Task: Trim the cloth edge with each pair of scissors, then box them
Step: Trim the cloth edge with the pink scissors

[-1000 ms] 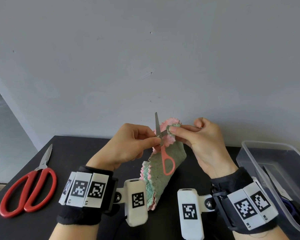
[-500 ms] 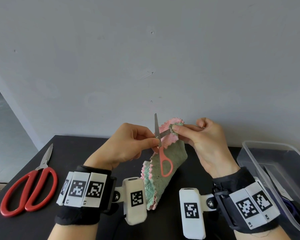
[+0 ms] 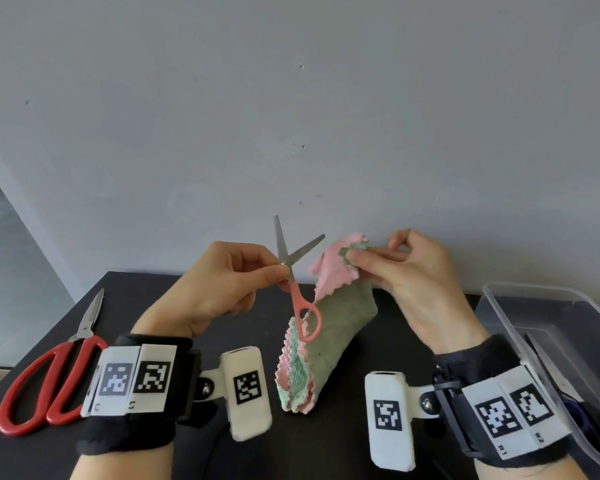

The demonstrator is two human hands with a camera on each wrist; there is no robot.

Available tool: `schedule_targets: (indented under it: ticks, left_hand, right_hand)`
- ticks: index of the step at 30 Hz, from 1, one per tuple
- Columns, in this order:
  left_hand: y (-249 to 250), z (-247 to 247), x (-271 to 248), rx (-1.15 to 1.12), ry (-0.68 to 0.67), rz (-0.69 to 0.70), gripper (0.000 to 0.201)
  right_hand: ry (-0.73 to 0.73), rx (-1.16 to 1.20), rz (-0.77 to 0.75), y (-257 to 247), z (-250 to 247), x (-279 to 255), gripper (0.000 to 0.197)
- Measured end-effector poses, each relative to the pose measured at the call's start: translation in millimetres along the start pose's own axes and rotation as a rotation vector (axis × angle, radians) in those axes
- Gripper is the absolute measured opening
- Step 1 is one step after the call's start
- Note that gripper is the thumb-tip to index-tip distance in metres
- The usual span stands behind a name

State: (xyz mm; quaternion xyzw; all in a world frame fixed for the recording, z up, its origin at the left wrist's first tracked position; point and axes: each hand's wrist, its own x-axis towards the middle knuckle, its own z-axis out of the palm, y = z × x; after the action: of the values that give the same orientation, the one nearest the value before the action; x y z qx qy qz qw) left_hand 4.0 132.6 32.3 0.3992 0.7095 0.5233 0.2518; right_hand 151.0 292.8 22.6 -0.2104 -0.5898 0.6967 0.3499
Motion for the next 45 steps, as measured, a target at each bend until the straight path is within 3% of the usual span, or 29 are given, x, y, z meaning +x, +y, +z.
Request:
schedule_targets:
  ticks: [4, 11, 18, 45]
  left_hand:
    - [1.5, 12.2, 3.4, -0.020, -0.026, 0.015, 0.017]
    - [1.3, 22.7, 6.6, -0.050, -0.045, -0.013, 0.016]
    - [2.0, 19.0, 4.2, -0.056, -0.070, 0.009, 0.014]
    - [1.5, 10.6, 1.2, 0.017, -0.123, -0.011, 0.015]
  right_hand:
    - [-0.105, -0.058, 0.015, 5.4, 16.7, -6.5, 0.040]
    - [-0.086, -0.145, 0.011, 5.0, 20.7, -10.5, 0.045]
    - [-0.017, -0.040, 0.020, 9.1, 24.5, -10.3, 0.058]
    - [-0.033, 0.062, 0.019, 7.2, 16.0, -6.3, 0.057]
